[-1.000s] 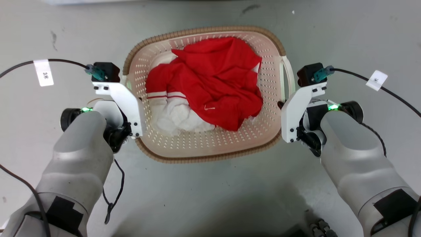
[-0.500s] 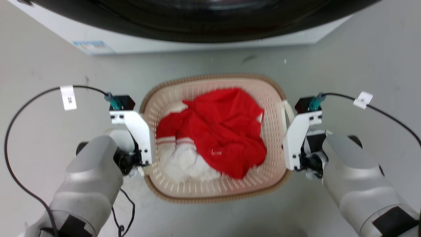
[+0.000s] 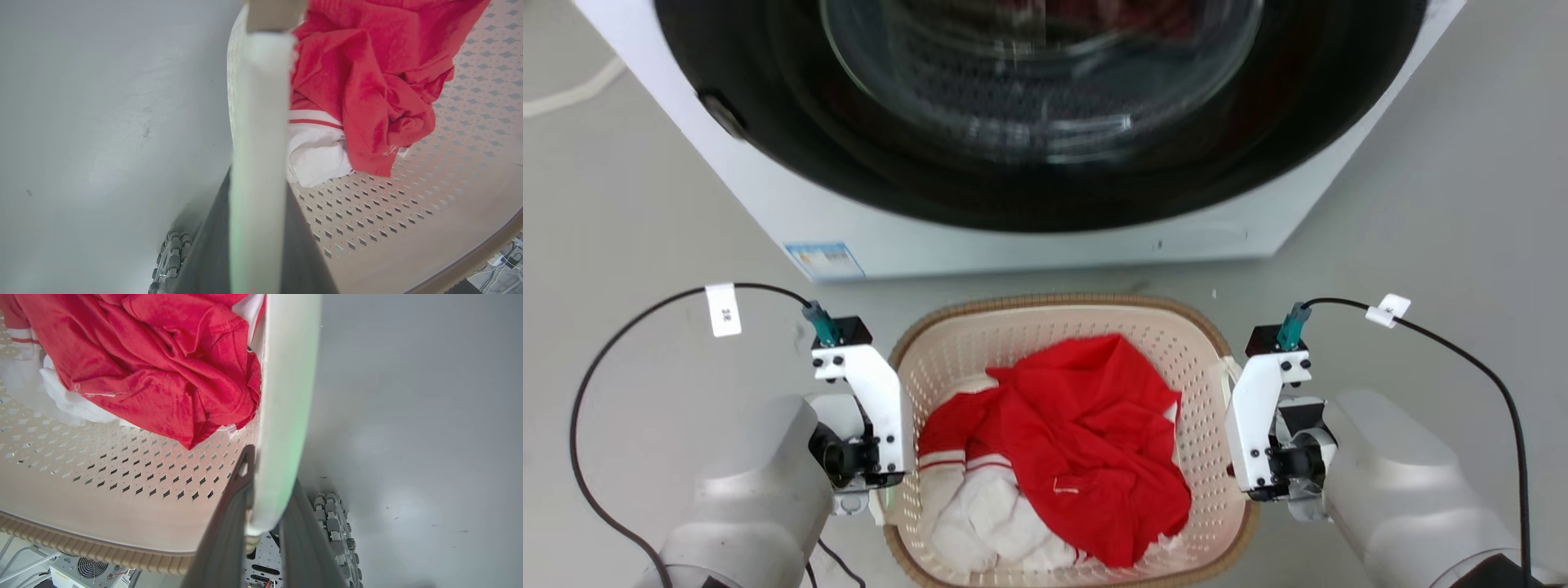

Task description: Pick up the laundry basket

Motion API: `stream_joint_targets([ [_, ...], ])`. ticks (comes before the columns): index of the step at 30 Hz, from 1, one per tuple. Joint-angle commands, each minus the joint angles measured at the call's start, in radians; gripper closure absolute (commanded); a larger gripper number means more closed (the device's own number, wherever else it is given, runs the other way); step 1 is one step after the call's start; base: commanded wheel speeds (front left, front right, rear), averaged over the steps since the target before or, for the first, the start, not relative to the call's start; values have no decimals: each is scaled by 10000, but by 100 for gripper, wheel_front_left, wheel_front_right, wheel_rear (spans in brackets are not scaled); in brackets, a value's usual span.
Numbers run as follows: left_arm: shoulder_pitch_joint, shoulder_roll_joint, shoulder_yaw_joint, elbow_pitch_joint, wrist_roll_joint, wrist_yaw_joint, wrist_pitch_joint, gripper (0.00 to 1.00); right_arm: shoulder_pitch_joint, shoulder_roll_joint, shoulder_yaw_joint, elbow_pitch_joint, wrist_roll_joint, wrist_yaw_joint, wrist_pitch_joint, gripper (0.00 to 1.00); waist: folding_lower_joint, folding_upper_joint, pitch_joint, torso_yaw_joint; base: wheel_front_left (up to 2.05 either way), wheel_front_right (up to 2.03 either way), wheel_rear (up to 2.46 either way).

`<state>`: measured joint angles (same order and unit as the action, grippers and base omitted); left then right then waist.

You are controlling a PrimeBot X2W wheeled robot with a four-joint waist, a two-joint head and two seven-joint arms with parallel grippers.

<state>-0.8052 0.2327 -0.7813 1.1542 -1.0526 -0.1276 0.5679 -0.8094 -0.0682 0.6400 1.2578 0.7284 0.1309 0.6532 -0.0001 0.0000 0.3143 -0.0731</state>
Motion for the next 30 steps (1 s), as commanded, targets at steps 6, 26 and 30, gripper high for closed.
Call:
stream_joint_targets([
  [6, 294, -89, -171, 4, -313, -51, 365, 100, 405, -93, 188, 140, 142, -3, 720, 100, 1, 0, -1612, 77, 0, 0, 0],
  [26, 1544, -462, -470, 161, -1053, -57, 955, 100, 1090, -33, 180, 309, 157, -2, 2040, 100, 1, 0, -3440, 14, 0, 0, 0],
  [30, 1633, -496, -523, 158, -1130, -63, 914, 100, 1194, -13, 133, 307, 80, -2, 2075, 100, 1, 0, -3525, -2, 0, 0, 0],
])
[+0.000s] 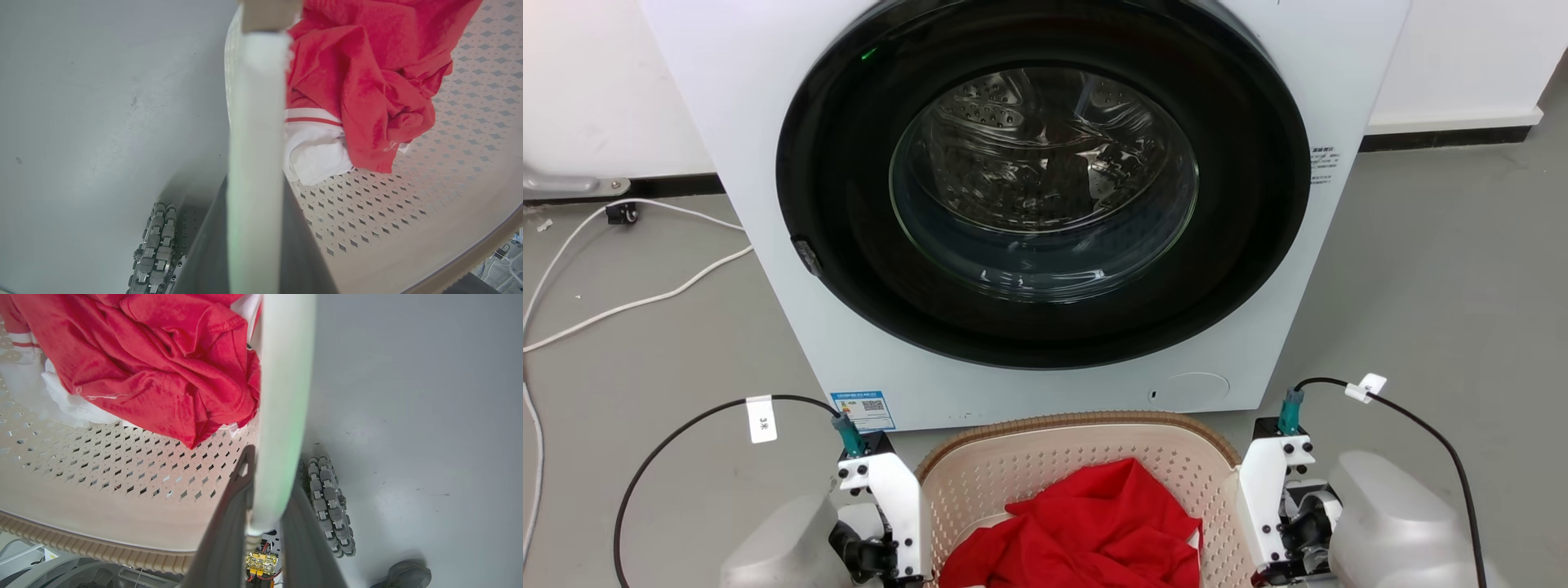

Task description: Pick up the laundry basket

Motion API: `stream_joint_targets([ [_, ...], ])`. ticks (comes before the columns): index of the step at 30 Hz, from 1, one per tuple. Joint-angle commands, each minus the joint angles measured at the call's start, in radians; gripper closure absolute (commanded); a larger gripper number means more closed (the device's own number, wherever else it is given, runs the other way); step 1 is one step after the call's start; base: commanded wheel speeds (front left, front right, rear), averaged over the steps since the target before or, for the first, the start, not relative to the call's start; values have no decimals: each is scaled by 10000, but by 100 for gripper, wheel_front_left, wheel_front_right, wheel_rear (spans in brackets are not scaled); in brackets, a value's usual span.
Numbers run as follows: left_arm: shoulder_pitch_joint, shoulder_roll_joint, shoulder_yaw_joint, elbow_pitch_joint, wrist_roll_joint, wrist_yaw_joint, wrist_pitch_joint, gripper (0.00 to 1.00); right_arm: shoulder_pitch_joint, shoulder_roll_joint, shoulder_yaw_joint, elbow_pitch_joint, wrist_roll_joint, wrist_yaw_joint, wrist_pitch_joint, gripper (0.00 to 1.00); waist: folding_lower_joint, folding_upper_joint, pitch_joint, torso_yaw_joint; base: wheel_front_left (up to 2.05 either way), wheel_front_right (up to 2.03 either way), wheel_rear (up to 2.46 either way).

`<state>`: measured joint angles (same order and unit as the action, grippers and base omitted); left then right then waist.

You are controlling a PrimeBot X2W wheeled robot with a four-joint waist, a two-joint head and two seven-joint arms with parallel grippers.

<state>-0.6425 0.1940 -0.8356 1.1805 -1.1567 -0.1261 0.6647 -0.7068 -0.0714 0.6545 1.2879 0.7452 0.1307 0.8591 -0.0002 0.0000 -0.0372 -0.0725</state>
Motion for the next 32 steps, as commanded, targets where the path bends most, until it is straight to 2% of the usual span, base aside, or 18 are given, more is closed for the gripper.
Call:
stream_joint_targets([
  [1, 22, -109, 6, -116, -107, -79, -79, 100, 181, 25, -21, 7, -103, 0, 13, 100, 2, 0, -19, -12, 0, 0, 0],
  [32, -108, -110, -328, -36, -509, -90, -379, 100, 162, 107, -528, 10, -516, 0, 71, 100, 2, 0, 53, -60, 0, 0, 0],
])
